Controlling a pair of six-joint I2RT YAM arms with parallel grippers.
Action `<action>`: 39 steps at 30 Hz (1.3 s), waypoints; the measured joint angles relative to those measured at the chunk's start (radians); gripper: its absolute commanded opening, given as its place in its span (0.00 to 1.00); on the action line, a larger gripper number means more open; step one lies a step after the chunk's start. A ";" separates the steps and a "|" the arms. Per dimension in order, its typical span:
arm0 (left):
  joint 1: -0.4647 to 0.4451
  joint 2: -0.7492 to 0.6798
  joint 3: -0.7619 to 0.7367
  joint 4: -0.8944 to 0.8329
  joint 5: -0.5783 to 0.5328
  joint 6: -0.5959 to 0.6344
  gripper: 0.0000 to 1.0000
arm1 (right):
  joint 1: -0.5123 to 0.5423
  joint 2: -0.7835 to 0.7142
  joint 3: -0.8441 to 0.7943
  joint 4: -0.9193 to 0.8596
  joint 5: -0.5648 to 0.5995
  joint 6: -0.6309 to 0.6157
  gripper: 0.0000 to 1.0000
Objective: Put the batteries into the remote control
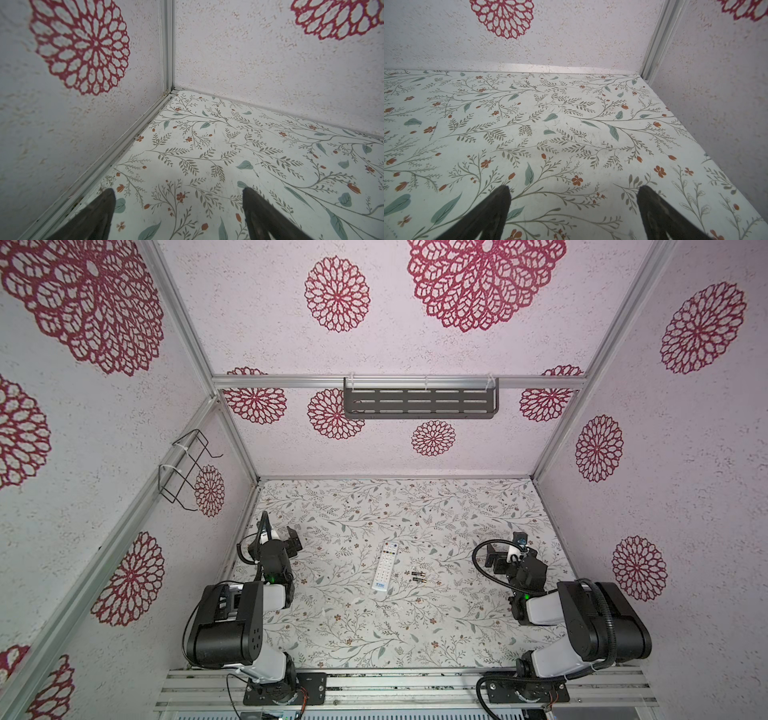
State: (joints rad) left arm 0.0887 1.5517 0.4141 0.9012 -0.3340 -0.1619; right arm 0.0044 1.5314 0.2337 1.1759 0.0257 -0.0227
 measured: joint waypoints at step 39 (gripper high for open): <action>-0.857 0.219 0.762 -1.390 0.059 -0.284 0.97 | 0.230 -0.650 0.391 -1.284 -0.047 0.262 0.99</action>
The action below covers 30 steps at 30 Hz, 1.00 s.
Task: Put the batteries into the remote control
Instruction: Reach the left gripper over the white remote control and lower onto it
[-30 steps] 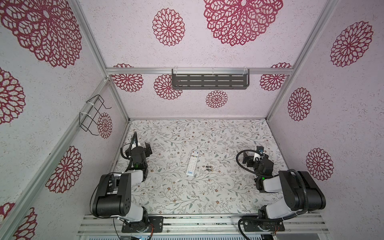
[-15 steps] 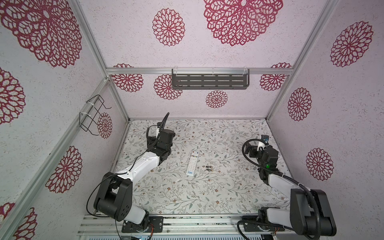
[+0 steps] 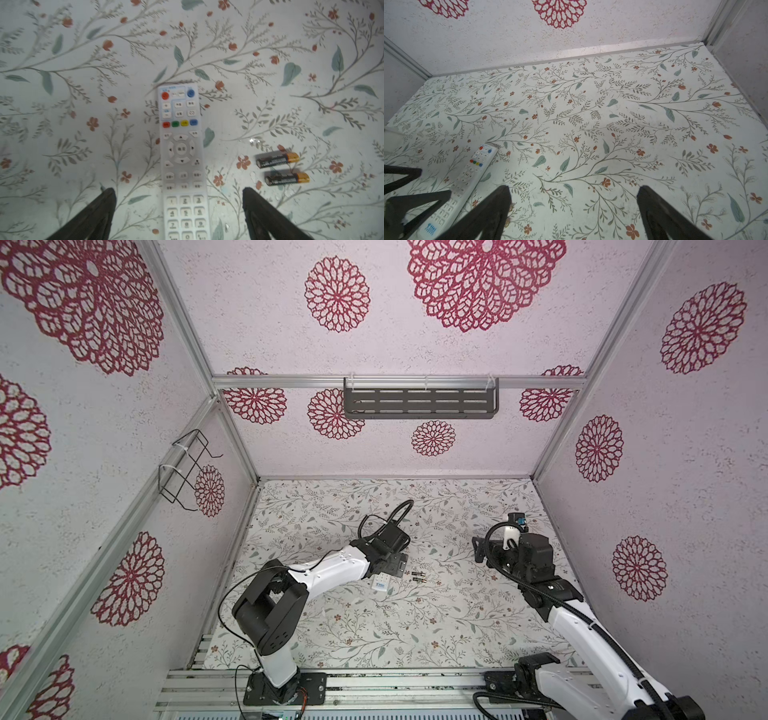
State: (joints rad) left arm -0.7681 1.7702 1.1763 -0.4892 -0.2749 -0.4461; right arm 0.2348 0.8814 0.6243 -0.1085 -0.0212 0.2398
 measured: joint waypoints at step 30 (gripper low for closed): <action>0.015 0.261 0.184 -0.100 0.036 -0.016 0.73 | 0.050 -0.122 0.002 -0.212 -0.116 -0.010 0.99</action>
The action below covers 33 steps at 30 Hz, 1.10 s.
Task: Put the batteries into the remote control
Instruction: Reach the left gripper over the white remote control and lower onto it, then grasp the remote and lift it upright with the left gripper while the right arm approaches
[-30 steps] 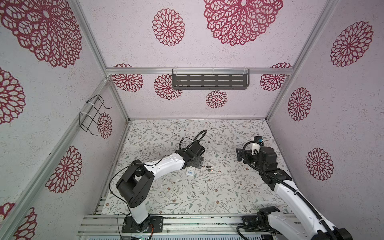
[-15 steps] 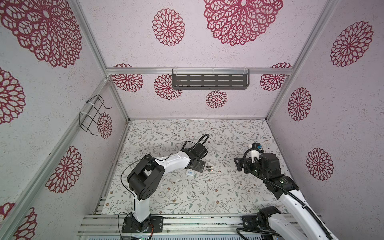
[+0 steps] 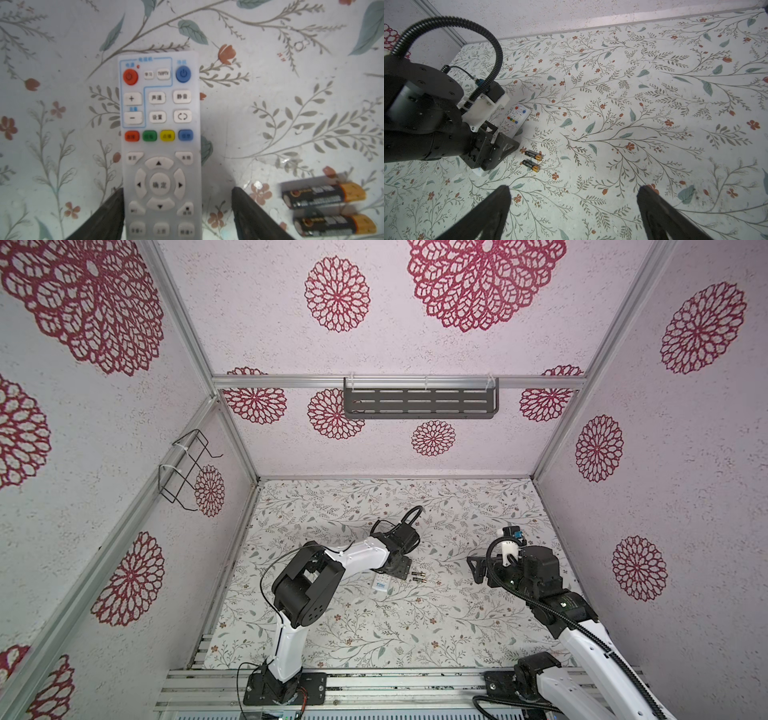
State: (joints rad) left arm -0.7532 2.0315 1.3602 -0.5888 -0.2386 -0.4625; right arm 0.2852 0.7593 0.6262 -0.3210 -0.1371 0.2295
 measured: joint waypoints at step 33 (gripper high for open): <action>0.325 -0.881 -0.602 0.538 0.782 -0.003 0.45 | 0.303 0.283 0.044 0.420 -0.314 0.174 0.99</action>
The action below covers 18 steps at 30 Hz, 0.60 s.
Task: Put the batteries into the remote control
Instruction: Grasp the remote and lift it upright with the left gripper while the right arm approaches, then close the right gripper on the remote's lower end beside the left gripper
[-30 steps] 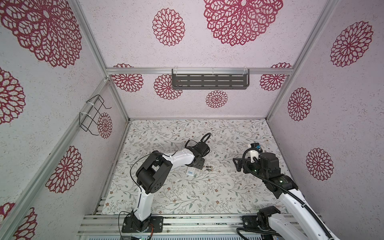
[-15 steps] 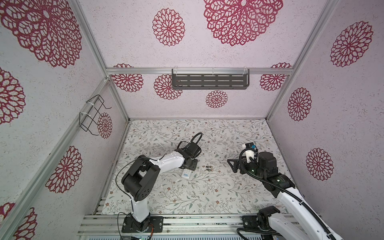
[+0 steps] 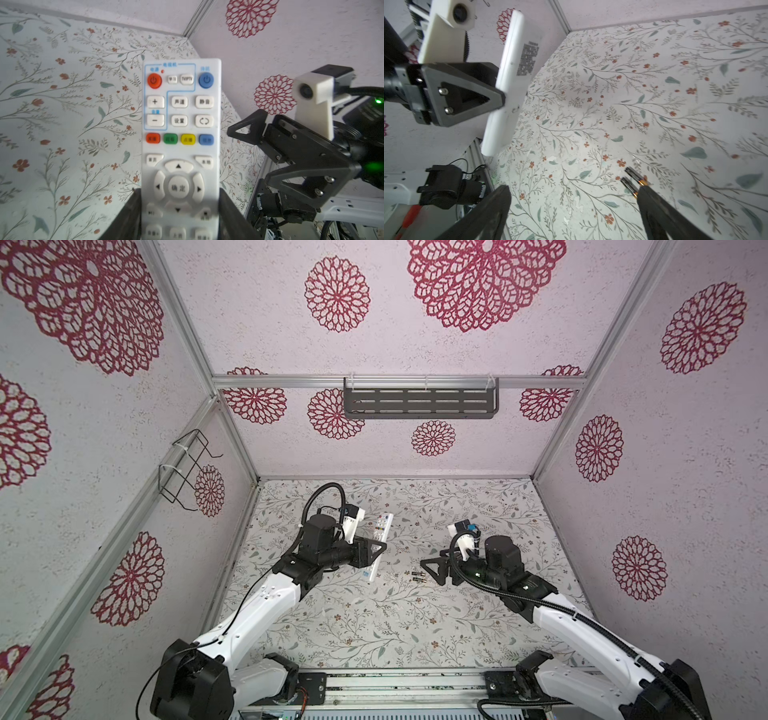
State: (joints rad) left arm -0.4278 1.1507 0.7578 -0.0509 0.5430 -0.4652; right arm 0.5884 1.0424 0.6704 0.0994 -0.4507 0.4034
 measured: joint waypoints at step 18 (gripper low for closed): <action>0.074 0.195 -0.239 1.233 0.399 -0.683 0.45 | 0.182 0.324 0.085 0.507 -0.306 0.188 0.98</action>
State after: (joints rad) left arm -0.3534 1.3453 0.5186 1.1820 0.9417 -1.1481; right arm 0.7704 1.3666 0.7555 0.6064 -0.7570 0.5911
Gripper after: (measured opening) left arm 0.525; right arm 0.989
